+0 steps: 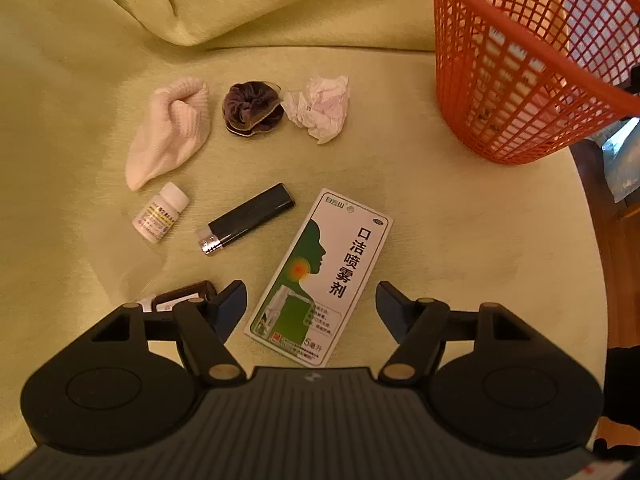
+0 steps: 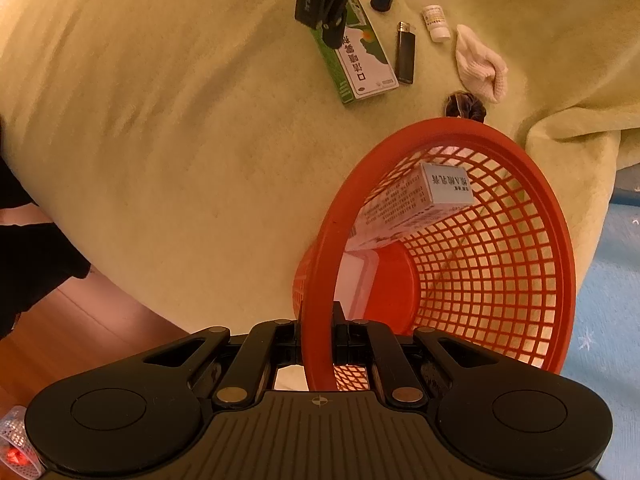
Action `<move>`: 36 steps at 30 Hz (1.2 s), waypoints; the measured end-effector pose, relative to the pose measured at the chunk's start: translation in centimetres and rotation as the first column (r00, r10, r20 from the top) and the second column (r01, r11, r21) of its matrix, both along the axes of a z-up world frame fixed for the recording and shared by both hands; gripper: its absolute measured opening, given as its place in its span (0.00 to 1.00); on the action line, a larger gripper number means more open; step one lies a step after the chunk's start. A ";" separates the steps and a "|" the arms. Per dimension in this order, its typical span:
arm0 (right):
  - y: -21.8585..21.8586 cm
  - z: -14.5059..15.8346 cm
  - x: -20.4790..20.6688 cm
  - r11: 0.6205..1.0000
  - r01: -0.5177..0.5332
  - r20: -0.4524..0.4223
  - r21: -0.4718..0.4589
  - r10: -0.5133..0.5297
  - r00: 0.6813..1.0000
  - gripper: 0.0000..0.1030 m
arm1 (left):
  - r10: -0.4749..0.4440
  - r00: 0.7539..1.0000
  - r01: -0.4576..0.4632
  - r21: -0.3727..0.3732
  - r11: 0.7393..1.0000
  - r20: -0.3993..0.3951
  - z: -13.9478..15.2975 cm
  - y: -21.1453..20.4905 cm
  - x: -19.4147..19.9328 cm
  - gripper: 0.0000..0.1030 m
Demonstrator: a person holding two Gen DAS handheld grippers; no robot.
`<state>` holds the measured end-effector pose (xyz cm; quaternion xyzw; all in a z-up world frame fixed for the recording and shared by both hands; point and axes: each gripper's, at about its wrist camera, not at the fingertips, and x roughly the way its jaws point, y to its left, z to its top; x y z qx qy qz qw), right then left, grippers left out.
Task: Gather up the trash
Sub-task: 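Lower the left gripper onto the green spray box and close it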
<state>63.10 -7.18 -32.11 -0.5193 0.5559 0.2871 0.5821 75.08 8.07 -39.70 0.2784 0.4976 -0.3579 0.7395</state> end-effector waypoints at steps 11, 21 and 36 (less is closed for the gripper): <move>0.2 -0.3 0.9 1.000 0.001 -0.009 0.009 -0.001 1.000 0.03 | -0.056 0.998 0.057 0.025 0.998 -0.042 -2.3 -0.7 1.0 0.66; 0.1 -0.2 1.0 1.000 0.005 -0.011 0.010 -0.004 1.000 0.03 | -0.093 0.994 0.096 0.048 0.994 -0.061 -3.3 -1.7 0.9 0.60; -0.1 -0.2 0.8 1.000 0.007 -0.012 0.009 -0.006 1.000 0.03 | -0.069 0.993 0.076 0.062 0.995 -0.099 -3.1 -1.8 0.8 0.53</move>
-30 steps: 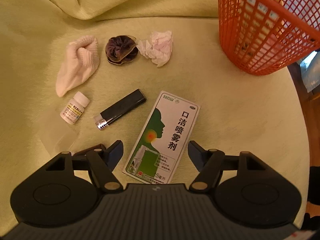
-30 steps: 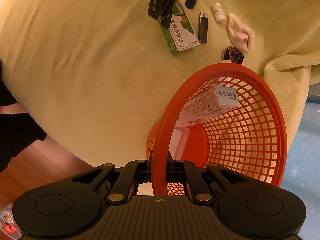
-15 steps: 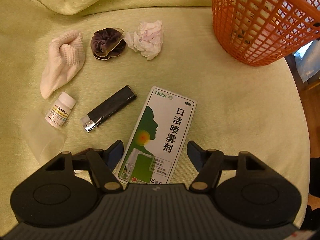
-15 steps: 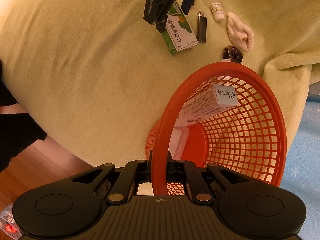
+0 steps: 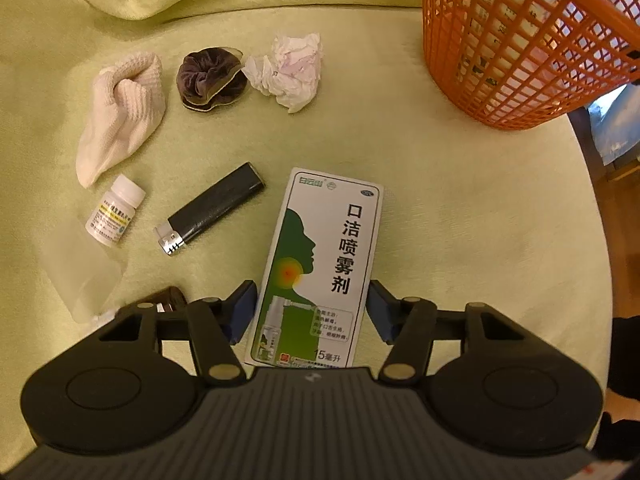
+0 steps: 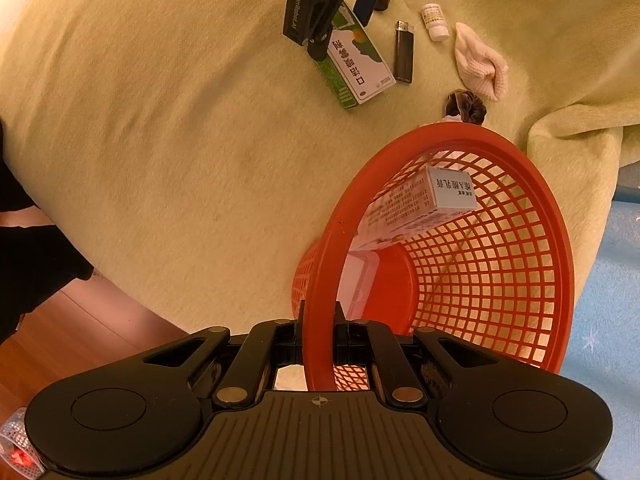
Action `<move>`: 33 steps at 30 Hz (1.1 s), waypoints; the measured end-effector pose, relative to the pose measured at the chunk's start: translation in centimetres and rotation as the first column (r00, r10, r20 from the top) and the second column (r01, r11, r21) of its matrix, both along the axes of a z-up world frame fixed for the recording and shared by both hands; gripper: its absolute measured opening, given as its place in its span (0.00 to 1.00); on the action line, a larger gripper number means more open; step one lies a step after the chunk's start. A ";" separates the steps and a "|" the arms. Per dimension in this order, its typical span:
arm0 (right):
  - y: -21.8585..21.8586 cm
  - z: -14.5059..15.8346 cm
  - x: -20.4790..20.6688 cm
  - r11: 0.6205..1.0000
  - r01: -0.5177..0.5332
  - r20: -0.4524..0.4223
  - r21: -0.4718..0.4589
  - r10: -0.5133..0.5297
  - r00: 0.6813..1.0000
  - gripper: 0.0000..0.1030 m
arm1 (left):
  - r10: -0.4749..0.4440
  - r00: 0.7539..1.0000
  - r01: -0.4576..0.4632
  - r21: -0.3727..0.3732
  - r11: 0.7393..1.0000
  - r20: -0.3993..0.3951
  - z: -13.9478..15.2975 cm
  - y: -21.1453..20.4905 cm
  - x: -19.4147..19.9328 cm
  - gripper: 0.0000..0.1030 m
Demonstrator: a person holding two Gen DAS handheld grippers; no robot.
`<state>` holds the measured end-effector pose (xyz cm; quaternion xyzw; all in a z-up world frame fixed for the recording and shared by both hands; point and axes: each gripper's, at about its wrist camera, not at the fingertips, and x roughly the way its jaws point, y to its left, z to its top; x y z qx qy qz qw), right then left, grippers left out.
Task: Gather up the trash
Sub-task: 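Lower the left gripper onto the green spray box and close it, then carry the green spray box over the wastebasket and open the left gripper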
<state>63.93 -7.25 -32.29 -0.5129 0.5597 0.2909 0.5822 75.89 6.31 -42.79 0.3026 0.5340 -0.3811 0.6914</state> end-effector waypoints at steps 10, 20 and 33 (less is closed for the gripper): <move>0.0 -0.2 -0.7 0.999 -0.030 0.001 -0.014 0.030 1.000 0.03 | 0.033 0.999 -0.033 -0.032 0.999 0.000 2.8 0.2 -1.0 0.49; 0.2 -0.1 -1.0 0.999 -0.030 0.007 -0.018 0.030 1.000 0.03 | 0.052 0.998 -0.051 -0.059 0.997 0.024 5.5 1.0 -1.9 0.48; 0.0 -0.1 -1.2 0.999 -0.045 0.006 -0.027 0.045 0.999 0.03 | 0.072 0.994 -0.060 -0.123 0.991 0.088 10.8 1.7 -2.7 0.48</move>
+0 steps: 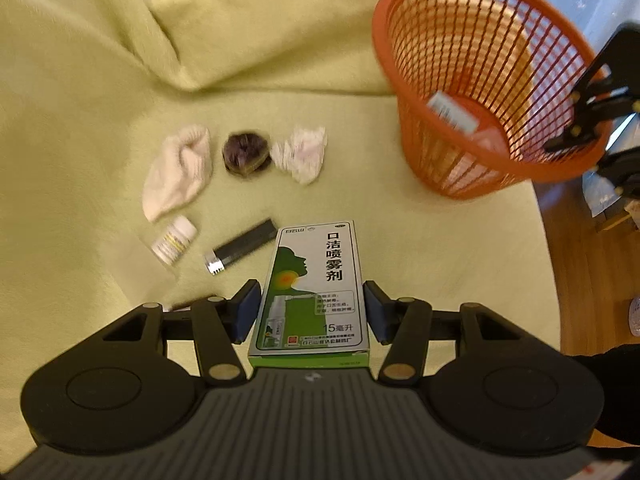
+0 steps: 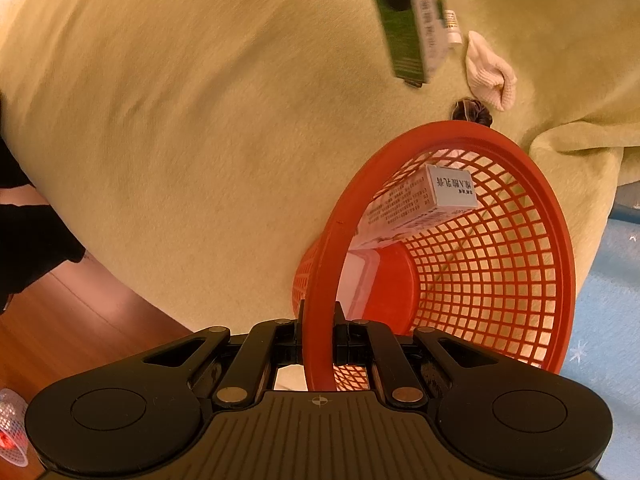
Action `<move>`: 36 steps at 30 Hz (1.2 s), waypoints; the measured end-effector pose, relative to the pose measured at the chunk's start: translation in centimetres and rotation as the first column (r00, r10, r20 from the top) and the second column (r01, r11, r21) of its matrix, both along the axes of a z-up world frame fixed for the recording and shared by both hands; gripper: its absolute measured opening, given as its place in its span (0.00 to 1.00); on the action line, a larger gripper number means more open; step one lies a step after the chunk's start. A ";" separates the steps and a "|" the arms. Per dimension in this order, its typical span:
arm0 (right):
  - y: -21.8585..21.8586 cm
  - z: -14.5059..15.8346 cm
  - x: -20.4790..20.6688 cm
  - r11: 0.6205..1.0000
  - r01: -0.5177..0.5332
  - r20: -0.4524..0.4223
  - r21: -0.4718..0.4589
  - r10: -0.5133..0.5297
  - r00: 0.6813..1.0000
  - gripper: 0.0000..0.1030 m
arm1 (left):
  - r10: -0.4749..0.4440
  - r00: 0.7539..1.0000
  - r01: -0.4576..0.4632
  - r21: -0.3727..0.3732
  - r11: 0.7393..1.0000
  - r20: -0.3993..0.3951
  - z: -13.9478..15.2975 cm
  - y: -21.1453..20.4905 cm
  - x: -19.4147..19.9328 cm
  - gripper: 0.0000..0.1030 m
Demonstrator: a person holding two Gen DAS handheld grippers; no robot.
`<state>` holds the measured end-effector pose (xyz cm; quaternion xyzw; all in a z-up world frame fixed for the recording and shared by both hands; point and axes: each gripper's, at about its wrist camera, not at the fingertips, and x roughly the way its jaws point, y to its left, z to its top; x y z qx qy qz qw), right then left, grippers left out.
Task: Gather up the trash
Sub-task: 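Carry the green spray box over the wastebasket and open the left gripper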
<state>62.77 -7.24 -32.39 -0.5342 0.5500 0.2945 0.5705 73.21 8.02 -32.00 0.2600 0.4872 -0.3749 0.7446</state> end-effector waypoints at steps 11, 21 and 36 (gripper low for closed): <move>-0.4 0.3 -0.4 1.000 -0.006 0.004 -0.008 0.006 1.000 0.03 | -0.065 0.993 0.073 -0.087 0.994 0.094 7.7 -1.8 -0.5 0.48; -0.3 0.1 -0.6 1.000 -0.015 0.006 -0.012 0.015 1.000 0.03 | -0.180 0.976 0.198 -0.161 0.967 0.120 11.8 -5.8 -1.1 0.48; -0.2 0.3 -0.6 1.000 0.003 0.013 0.001 -0.003 1.000 0.03 | -0.307 0.942 0.329 -0.208 0.921 0.133 11.7 -12.4 -2.0 0.50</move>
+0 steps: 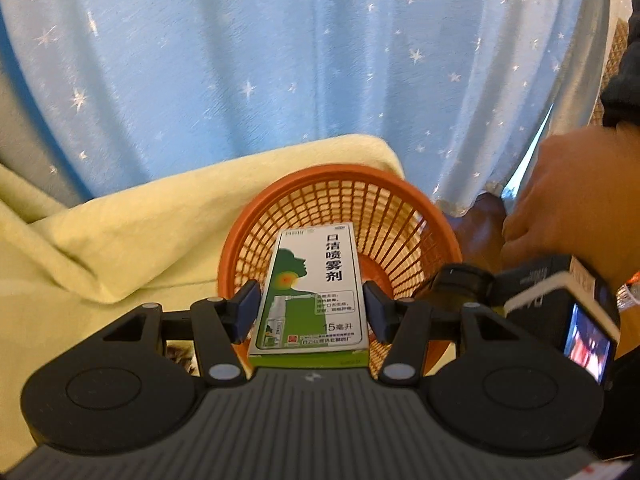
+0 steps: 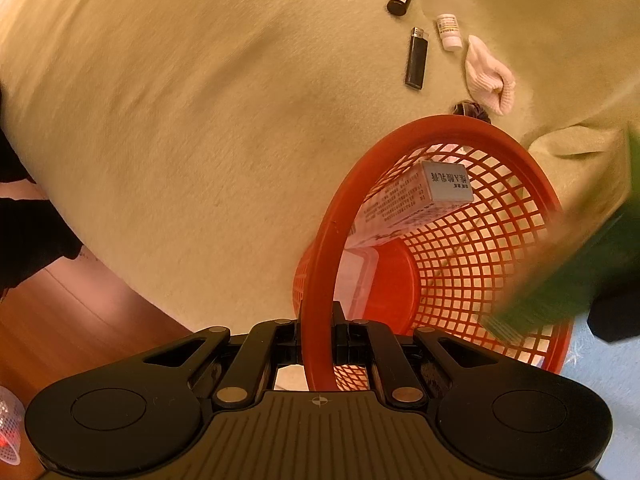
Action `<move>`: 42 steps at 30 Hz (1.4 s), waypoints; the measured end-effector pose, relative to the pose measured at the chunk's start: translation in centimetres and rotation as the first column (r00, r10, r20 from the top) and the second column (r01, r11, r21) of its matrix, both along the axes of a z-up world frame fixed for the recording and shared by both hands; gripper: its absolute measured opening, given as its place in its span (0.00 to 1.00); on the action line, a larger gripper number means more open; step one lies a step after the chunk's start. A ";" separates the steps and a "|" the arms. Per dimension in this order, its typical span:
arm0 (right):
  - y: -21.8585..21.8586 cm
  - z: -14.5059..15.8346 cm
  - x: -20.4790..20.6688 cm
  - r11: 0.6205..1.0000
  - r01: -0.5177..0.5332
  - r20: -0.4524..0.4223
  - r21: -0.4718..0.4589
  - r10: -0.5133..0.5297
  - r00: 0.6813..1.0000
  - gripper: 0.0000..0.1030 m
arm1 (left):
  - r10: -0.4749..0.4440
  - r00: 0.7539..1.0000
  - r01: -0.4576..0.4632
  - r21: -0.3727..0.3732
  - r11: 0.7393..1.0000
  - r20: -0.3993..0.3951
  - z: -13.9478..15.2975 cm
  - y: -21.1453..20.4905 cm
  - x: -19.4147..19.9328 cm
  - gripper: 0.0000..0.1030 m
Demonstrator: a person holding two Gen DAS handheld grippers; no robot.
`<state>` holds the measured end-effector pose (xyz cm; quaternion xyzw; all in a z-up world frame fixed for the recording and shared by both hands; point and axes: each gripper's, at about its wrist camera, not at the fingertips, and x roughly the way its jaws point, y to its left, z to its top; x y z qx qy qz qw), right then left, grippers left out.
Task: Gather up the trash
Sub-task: 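Carry the green spray box over the wastebasket and open the left gripper, then move the left gripper to the brown spray bottle and grasp it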
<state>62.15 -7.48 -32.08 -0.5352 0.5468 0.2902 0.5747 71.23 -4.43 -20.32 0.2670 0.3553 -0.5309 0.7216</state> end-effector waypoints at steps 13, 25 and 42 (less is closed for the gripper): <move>0.2 0.0 -0.1 1.000 0.003 0.000 0.004 -0.003 1.000 0.03 | 0.156 0.987 -0.156 -0.005 0.988 0.040 0.3 2.3 1.9 0.53; 0.2 0.0 -0.2 1.000 -0.005 0.000 -0.001 0.005 1.000 0.03 | 0.296 0.955 -0.296 0.082 0.952 0.017 -2.2 8.5 2.4 0.53; 0.4 0.2 -0.3 1.000 -0.011 -0.014 -0.011 0.011 1.000 0.03 | 0.555 0.830 -0.553 0.202 0.808 0.055 -6.7 16.3 4.4 0.67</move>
